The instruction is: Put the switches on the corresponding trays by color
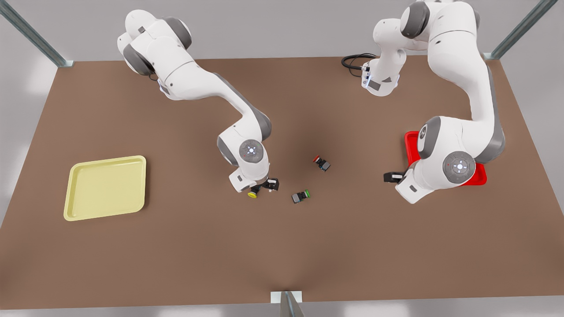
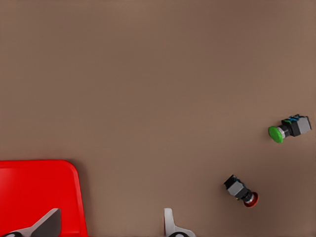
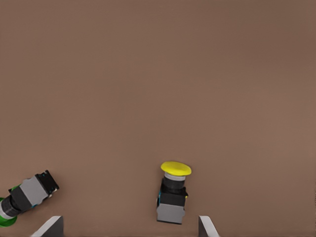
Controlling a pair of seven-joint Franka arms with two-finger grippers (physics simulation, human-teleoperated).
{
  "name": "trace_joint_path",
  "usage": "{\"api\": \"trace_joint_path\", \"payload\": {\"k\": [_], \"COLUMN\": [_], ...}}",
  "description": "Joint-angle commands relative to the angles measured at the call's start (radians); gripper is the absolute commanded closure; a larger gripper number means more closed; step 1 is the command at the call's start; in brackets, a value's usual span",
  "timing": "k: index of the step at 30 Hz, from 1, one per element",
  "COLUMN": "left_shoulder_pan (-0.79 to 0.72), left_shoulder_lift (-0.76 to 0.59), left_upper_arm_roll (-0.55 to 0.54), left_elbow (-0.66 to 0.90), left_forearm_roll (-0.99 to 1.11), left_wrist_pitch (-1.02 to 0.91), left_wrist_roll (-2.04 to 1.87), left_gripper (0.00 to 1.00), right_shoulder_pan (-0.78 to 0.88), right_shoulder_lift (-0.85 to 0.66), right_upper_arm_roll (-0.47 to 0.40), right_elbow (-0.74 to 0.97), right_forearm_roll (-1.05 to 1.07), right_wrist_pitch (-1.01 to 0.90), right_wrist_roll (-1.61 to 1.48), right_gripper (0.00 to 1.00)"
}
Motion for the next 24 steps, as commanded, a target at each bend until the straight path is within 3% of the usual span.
{"api": "trace_joint_path", "payload": {"k": [1, 3, 11, 14, 24], "left_shoulder_pan": [0.001, -0.007, -0.073, -0.102, -0.142], "left_shoulder_lift": [0.003, 0.023, 0.069, 0.114, 0.170], "left_upper_arm_roll": [-0.002, -0.016, -0.052, -0.059, -0.059], "left_elbow": [0.000, -0.005, -0.023, -0.006, -0.009], "left_forearm_roll": [0.000, 0.000, 0.000, 0.001, 0.007], "left_wrist_pitch": [0.006, 0.046, 0.142, 0.181, 0.283], "left_wrist_roll": [-0.005, -0.022, -0.111, -0.163, -0.197], "left_gripper": [0.00, 0.00, 0.00, 0.00, 0.00], "right_shoulder_pan": [0.000, -0.002, 0.000, 0.000, 0.000], "right_shoulder_lift": [0.000, 0.000, 0.039, 0.013, 0.029], "right_upper_arm_roll": [0.000, -0.001, -0.009, -0.017, -0.017], "right_elbow": [-0.012, -0.101, -0.121, -0.236, -0.279], "right_forearm_roll": [0.000, 0.000, 0.005, 0.008, 0.037], "right_wrist_pitch": [0.000, 0.108, 0.146, 0.259, 0.330], "right_wrist_roll": [0.000, 0.001, 0.020, 0.020, 0.023], "right_gripper": [0.00, 0.00, 0.00, 0.00, 0.00]}}
